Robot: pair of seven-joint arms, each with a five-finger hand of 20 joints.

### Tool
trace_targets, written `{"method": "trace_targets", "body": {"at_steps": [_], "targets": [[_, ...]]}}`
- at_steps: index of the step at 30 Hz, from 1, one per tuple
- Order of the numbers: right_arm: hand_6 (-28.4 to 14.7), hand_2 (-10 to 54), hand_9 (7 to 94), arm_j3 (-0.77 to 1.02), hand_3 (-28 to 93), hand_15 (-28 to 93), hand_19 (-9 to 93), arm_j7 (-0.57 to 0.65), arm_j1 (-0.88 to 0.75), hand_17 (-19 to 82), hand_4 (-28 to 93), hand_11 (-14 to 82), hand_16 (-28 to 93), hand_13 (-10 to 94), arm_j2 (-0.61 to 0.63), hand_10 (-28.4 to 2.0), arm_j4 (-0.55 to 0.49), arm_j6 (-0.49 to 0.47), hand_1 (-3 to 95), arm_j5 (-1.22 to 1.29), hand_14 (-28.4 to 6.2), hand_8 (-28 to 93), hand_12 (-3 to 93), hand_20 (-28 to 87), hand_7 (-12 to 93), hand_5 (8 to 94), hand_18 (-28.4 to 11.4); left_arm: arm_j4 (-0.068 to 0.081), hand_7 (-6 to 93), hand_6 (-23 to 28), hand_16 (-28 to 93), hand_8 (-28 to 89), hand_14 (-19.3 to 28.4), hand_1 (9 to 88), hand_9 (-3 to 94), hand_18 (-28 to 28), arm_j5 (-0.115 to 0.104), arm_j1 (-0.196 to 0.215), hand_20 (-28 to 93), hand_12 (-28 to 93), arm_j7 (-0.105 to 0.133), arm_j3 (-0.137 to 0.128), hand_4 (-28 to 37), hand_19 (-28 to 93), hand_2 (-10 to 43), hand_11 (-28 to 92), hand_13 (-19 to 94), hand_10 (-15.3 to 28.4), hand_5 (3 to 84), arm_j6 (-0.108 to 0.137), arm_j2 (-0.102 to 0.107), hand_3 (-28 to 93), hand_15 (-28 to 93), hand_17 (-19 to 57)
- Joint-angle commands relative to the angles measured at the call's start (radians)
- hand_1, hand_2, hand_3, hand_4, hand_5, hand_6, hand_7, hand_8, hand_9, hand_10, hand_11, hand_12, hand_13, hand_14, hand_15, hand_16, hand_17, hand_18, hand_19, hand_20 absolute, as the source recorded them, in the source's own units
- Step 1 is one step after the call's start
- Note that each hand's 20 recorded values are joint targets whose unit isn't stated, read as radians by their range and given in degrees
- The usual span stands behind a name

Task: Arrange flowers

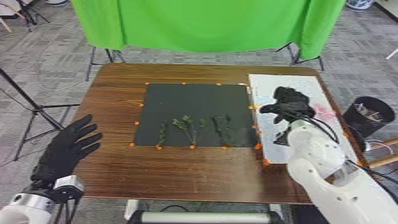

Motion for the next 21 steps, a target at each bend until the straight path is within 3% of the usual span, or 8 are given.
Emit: {"method": "trace_targets", "body": {"at_steps": [1, 8, 10, 12, 14, 21], "targets": [[-8.3, -8.8, 43.2, 0.054, 85, 79, 93, -0.037, -0.056, 36, -22, 30.2, 25, 58, 0.116, -15.8, 0.047, -0.042, 27.7, -0.029, -10.9, -13, 22.6, 57, 36, 37.5, -21.1, -0.005, 20.4, 2.8, -1, -11, 16.5, 24.6, 22.7, 23.0, -0.006, 0.02, 7, 16, 0.007, -0.004, -24.2, 42, -2.8, 21, 19, 12.5, 27.2, 0.011, 0.0, 70, 30, -9.3], [-6.7, -9.5, 48.4, 0.011, 86, 79, 93, -0.037, -0.056, 37, -24, 28.7, 24, 60, 0.142, -13.6, 0.093, -0.013, 28.7, -0.055, -10.3, -14, 21.4, 58, 36, 41.1, -21.6, -0.002, 20.3, 2.7, -1, -11, 16.5, 24.6, 22.6, 23.0, -0.008, 0.022, 7, 15, 0.002, -0.007, -24.3, 42, -2.7, 21, 19, 12.3, 27.1, 0.003, 0.001, 69, 30, -9.3], [-6.4, -9.5, 49.2, -0.004, 86, 79, 93, -0.065, -0.053, 37, -25, 29.0, 24, 61, 0.148, -13.0, 0.117, 0.03, 29.1, -0.073, -10.1, -14, 21.6, 59, 36, 41.6, -21.6, -0.001, 20.3, 2.8, -1, -11, 16.5, 24.6, 22.7, 23.1, -0.005, 0.018, 7, 15, 0.001, -0.004, -24.2, 42, -2.7, 21, 19, 12.4, 27.1, 0.0, 0.002, 70, 30, -9.4], [-5.9, -9.5, 50.5, -0.049, 86, 79, 93, -0.072, -0.04, 38, -25, 30.2, 24, 62, 0.164, -12.6, 0.153, 0.134, 29.8, -0.1, -9.3, -14, 21.8, 59, 38, 42.6, -21.0, 0.0, 20.3, 2.8, -1, -11, 16.5, 24.5, 22.7, 23.1, -0.008, 0.014, 7, 15, -0.001, 0.003, -24.2, 42, -2.7, 21, 19, 12.4, 27.1, 0.0, 0.008, 70, 30, -9.3], [-5.2, -9.5, 51.9, -0.073, 87, 80, 93, -0.071, -0.04, 40, -26, 31.1, 25, 64, 0.175, -12.4, 0.169, 0.197, 30.3, -0.136, -8.9, -15, 21.9, 61, 39, 43.8, -20.7, -0.002, 20.3, 2.8, -1, -11, 16.6, 24.5, 22.7, 23.1, -0.004, 0.016, 7, 15, -0.005, 0.005, -24.3, 42, -2.7, 21, 19, 12.5, 27.1, -0.007, 0.002, 70, 30, -9.4], [-4.1, -9.5, 56.0, -0.141, 86, 81, 93, -0.044, 0.002, 42, -28, 33.6, 25, 68, 0.186, -12.4, 0.207, 0.276, 31.2, -0.18, -7.7, -16, 22.6, 62, 41, 47.6, -20.3, 0.001, 20.4, 2.8, -1, -11, 16.5, 24.5, 22.7, 23.0, 0.0, 0.011, 7, 15, -0.015, 0.004, -24.2, 42, -2.7, 21, 19, 12.5, 27.1, -0.012, -0.002, 70, 30, -9.3]]}}
